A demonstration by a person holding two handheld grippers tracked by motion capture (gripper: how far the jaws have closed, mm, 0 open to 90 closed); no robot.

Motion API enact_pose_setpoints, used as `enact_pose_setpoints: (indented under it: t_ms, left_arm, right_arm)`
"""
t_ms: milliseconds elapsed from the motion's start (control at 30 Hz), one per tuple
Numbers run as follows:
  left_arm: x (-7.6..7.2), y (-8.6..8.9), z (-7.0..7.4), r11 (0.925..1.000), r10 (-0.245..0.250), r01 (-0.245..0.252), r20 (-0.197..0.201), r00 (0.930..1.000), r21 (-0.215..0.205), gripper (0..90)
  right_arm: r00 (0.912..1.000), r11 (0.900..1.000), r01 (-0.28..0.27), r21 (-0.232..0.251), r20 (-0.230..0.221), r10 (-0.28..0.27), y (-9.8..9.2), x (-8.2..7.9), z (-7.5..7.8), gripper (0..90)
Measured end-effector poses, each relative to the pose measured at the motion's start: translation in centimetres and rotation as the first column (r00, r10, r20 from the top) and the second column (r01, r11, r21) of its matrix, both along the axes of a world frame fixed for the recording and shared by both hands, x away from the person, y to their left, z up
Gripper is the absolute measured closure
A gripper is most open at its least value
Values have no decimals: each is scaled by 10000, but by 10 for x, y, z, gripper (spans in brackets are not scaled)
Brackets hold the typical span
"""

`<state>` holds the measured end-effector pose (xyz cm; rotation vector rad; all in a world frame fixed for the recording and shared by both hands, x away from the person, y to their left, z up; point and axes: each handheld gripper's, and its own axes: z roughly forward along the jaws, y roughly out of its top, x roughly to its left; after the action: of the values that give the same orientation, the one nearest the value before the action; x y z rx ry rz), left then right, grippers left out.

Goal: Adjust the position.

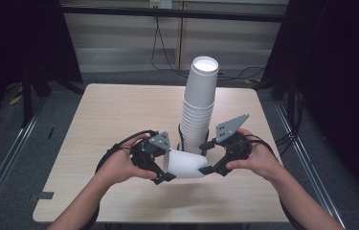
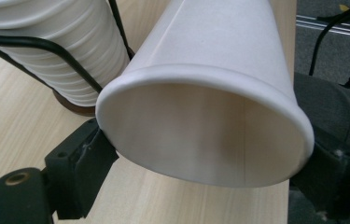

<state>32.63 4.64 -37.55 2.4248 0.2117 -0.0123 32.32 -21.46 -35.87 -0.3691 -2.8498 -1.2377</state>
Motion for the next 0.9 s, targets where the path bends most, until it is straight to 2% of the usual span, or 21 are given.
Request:
enact_pose_setpoints:
  t_ms: [67,167,300,500,600,700,900]
  left_arm:
    - [0,-2,1,9997,-38,37,46,10000,236,138]
    - [-1,-5,2,9984,-95,89,116,9999,559,138]
    - [-2,-10,3,9969,-84,71,167,9998,789,137]
    - [-3,-13,4,9949,-108,93,144,9998,1008,137]
    - [-3,-14,4,9940,-103,87,144,9998,1091,136]
    - [-2,-16,5,9910,-152,124,200,9997,1333,136]
    - [-3,-20,5,9904,-203,170,226,9995,1370,135]
  right_arm:
    - [9999,9993,-122,-356,79,125,4,-1,1,204]
    - [9999,9988,-147,-469,68,150,6,-2,1,204]
    - [9998,9972,-167,-728,64,172,12,-3,2,202]
    - [9994,9960,-322,-830,64,328,16,-2,0,200]
    - [9993,9936,-372,-1070,62,381,19,-3,-1,199]
    - [9991,9931,-410,-1097,21,415,22,-3,-1,199]
    - [9978,9896,-661,-1275,1,667,30,-4,-1,199]
